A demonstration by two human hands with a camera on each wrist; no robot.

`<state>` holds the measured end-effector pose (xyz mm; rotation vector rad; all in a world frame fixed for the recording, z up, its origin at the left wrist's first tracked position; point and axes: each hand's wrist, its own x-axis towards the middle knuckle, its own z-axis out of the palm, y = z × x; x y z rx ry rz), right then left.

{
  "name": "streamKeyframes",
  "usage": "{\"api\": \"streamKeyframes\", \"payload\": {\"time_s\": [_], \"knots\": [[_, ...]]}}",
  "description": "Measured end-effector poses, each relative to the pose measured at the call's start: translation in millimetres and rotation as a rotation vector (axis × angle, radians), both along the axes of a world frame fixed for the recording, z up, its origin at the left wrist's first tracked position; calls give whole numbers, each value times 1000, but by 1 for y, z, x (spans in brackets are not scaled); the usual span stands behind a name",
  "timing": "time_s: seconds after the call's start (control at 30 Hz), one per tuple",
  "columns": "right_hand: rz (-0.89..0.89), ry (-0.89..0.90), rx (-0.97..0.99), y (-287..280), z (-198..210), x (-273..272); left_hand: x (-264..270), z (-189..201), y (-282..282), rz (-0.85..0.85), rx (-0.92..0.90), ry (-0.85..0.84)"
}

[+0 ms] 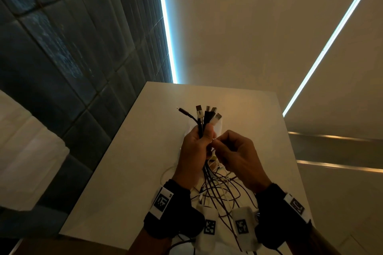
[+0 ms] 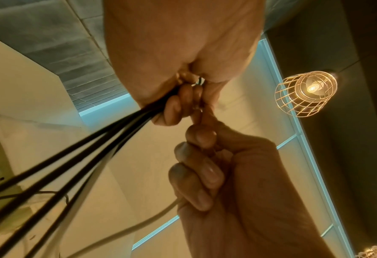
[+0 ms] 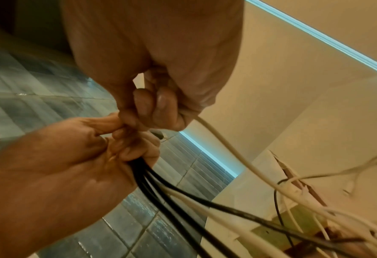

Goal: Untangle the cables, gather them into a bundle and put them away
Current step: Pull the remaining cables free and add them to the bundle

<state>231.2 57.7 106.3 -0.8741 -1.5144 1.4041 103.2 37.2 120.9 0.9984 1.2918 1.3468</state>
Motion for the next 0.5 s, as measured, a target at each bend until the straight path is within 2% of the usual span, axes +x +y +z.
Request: {"api": "streamKeyframes", "payload": {"time_s": [0.17,0.33,0.5], "knots": [[61,-51,10,-1,-5,-2,1,0,3,109,-45,-167],[69,-106,-26,4,-43,0,-7,3,7,171,-8,-441],[41,-280,14,11,-92,0,-18,-2,11,200,42,-382]]}}
